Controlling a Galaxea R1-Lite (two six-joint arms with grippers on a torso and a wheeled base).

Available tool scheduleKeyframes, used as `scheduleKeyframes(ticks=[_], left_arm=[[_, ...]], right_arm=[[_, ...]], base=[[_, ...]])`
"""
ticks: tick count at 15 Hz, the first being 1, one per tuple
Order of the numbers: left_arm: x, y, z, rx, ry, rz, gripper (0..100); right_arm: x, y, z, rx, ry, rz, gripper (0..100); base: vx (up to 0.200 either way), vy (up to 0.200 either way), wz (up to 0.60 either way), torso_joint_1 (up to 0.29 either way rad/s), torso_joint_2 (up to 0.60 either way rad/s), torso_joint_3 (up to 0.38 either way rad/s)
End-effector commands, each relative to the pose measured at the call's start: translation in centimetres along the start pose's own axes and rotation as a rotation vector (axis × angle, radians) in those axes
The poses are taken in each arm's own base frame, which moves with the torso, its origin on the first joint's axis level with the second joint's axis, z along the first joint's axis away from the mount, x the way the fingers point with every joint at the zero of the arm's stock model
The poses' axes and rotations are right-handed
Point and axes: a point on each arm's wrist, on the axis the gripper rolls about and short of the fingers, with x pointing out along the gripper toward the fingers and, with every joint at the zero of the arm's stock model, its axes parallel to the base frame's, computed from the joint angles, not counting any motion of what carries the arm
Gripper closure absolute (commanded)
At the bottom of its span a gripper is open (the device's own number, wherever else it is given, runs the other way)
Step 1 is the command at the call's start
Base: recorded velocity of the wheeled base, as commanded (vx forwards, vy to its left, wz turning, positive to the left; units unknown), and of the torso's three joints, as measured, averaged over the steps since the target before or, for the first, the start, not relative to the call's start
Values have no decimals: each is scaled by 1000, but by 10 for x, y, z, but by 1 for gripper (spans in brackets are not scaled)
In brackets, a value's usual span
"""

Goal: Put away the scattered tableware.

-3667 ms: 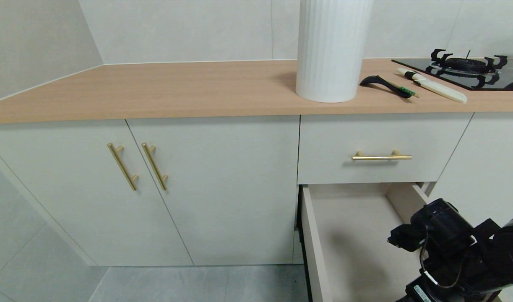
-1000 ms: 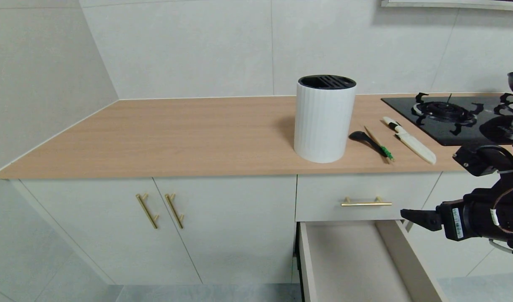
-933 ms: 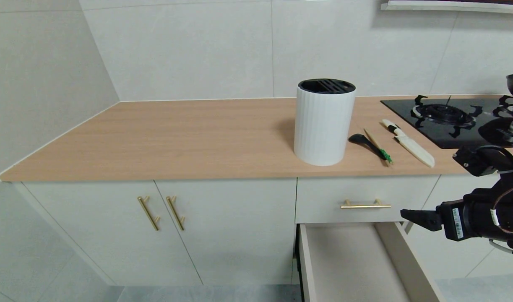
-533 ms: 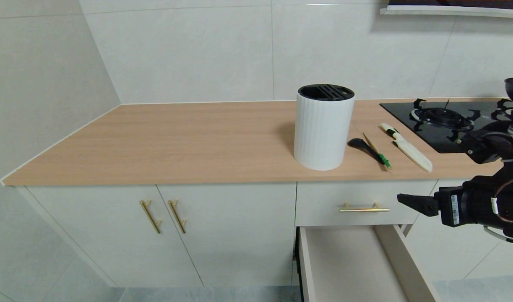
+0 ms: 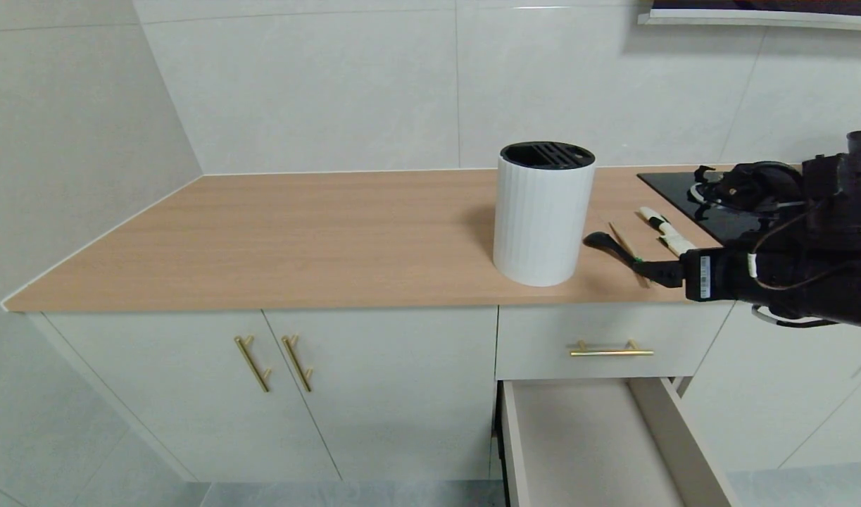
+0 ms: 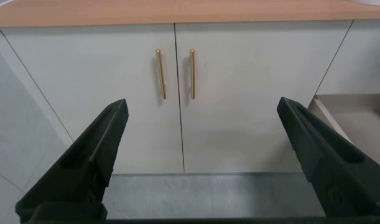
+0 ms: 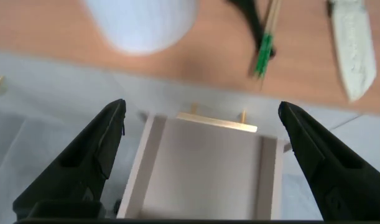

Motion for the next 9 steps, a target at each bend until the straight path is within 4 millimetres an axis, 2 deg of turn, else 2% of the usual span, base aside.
scheduleKeyframes(ticks=[1,2,4,5,6,7,9], left_arm=[[0,0,0,0,0,1,0],[0,0,0,0,0,1,0],[0,0,0,0,0,1,0],[0,0,0,0,0,1,0],[0,0,0,0,0,1,0],[0,0,0,0,0,1,0],[0,0,0,0,0,1,0]], right_arm=[[26,0,-4,25,37,-52,0],[27,0,-3,30,37,-54,0],[42,-4,-5,43,54,-80,0],[55,-5,-9,69,57,-88,0],[58,-5,-9,71,55,-89,0],[76,-10,-14,86,34,-126,0],[88,-15,-19,91,26,-170,0]], base=[[0,0,0,0,0,0],[0,0,0,0,0,0],[0,0,0,0,0,0],[0,0,0,0,0,0],[0,0,0,0,0,0],[0,0,0,0,0,0],[0,0,0,0,0,0]])
